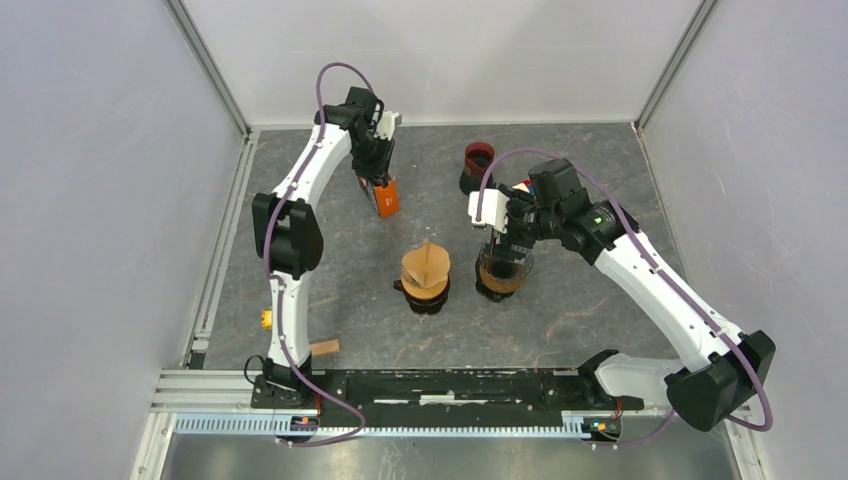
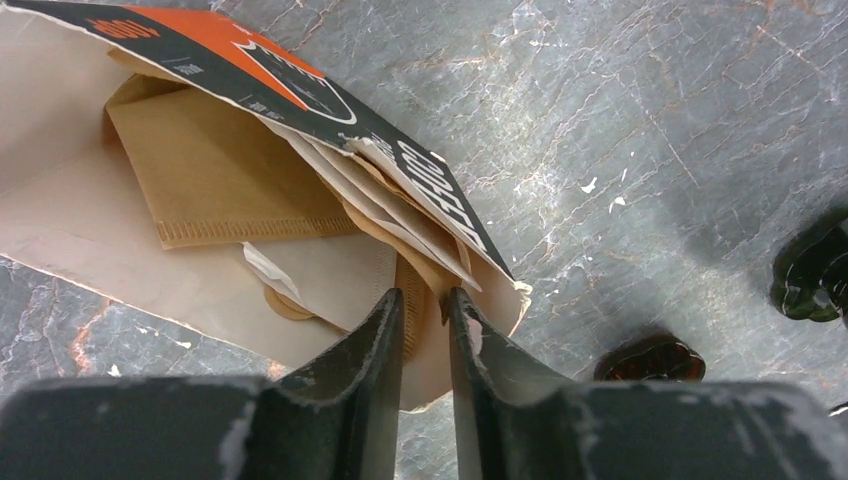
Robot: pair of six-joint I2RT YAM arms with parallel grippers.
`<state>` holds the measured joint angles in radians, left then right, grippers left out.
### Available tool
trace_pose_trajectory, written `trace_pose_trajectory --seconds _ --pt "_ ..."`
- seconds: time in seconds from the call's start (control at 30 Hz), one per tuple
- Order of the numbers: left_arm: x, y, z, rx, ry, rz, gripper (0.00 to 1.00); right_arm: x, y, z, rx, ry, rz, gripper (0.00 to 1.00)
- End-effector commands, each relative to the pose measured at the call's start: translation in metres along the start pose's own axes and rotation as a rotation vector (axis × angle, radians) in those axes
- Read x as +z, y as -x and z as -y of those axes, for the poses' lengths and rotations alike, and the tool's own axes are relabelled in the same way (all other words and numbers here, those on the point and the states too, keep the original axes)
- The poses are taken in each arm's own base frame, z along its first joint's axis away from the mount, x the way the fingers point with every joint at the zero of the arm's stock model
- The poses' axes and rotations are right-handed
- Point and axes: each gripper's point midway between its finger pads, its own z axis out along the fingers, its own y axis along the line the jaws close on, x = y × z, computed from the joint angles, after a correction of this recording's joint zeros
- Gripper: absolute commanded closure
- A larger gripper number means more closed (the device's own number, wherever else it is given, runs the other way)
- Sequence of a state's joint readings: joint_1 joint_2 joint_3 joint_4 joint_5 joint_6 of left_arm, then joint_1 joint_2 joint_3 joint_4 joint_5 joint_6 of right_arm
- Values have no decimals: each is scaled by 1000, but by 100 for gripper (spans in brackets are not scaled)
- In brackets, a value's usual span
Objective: Place the coffee filter in the dripper
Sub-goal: Pick up the coffee filter from the coffee filter holder.
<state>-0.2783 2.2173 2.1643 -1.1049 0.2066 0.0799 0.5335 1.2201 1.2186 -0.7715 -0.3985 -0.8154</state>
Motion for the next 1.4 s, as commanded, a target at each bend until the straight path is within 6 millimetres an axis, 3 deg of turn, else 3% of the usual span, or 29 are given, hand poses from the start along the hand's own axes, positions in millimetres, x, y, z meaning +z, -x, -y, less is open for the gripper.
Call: trace_pose_trajectory --seconds 0.0,0.2,0.5,0.93,1.07,1.2,1.37 --pt "5 4 1 9 -3 15 74 -5 4 5 -7 -31 19 13" --pt "-11 18 1 28 7 67 98 -7 5 5 -8 -34 19 13" --pt "-73 49 3 88 63 224 98 -10 8 7 -15 -46 25 13" --pt "-111 47 17 108 32 280 98 -11 15 13 -25 -54 41 12" --pt "-137 48 28 129 9 331 98 -14 29 27 -29 -101 80 11" --pt "-177 44 47 190 -48 396 98 -18 53 48 -10 -157 145 9" --pt "-228 20 87 359 -199 449 98 -25 90 72 1 -209 269 2"
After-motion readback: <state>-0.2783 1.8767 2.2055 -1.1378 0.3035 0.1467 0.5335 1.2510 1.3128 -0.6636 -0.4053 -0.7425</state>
